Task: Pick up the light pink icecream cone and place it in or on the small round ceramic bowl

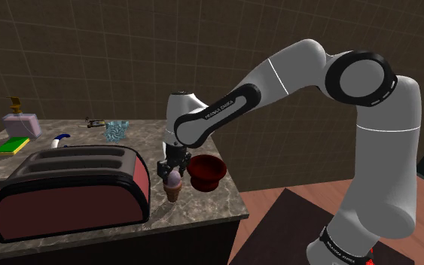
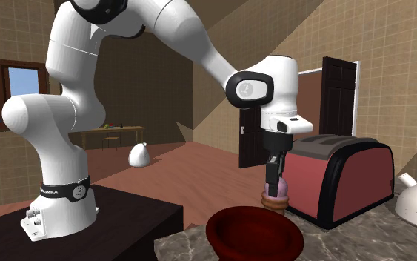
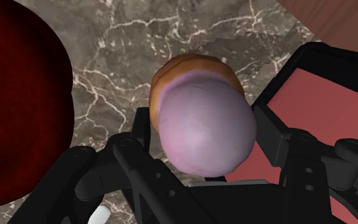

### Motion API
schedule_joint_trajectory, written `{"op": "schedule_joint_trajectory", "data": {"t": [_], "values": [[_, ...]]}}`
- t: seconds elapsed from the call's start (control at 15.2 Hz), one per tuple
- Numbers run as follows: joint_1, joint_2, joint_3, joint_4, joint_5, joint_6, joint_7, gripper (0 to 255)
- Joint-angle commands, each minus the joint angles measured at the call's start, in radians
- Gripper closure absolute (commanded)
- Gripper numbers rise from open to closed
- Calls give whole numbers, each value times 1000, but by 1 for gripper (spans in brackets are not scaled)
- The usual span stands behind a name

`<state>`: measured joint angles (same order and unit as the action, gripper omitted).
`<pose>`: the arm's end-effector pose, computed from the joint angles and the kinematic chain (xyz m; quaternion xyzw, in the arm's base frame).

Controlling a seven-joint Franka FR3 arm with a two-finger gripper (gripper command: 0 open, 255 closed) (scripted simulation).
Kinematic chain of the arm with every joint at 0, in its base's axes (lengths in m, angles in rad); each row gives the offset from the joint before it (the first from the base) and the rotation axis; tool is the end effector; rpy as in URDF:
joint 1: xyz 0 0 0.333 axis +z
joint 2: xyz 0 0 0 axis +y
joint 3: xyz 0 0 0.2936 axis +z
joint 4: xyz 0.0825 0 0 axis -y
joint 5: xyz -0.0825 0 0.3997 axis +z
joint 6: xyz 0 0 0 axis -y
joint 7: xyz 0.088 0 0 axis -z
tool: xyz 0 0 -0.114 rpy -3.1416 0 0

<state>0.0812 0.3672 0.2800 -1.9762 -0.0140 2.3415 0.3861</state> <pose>0.5766 0.2145 0.2518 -0.9988 0.0168 0.0105 0.0438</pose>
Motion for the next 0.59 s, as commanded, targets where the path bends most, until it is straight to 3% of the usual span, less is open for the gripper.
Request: {"op": "schedule_joint_trajectory", "data": {"t": [0.0, 0.53], "values": [[0, 0, 0, -1, 0, 0, 0, 255], [-4, -32, 5, 12, 10, -44, -4, 255]]}}
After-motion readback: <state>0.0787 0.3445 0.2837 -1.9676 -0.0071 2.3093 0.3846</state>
